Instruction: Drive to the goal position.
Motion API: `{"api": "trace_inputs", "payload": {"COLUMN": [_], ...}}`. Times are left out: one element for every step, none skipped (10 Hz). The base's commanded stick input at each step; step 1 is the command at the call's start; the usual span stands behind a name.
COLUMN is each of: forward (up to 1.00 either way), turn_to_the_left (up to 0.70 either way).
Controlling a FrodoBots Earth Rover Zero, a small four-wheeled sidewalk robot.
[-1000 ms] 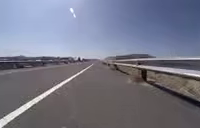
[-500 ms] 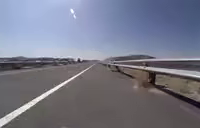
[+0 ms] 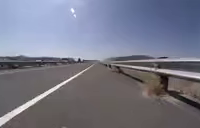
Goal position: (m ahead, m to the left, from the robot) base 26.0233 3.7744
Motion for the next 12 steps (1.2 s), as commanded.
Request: {"api": "trace_inputs", "payload": {"forward": [1.00, 1.00, 1.00, 1.00, 1.00, 1.00, 1.00, 1.00, 1.00, 1.00, 1.00, 1.00], "turn_to_the_left": [0.00, 0.00, 0.00, 0.00, 0.00, 0.00, 0.00, 0.00, 0.00, 0.00, 0.17, 0.04]}}
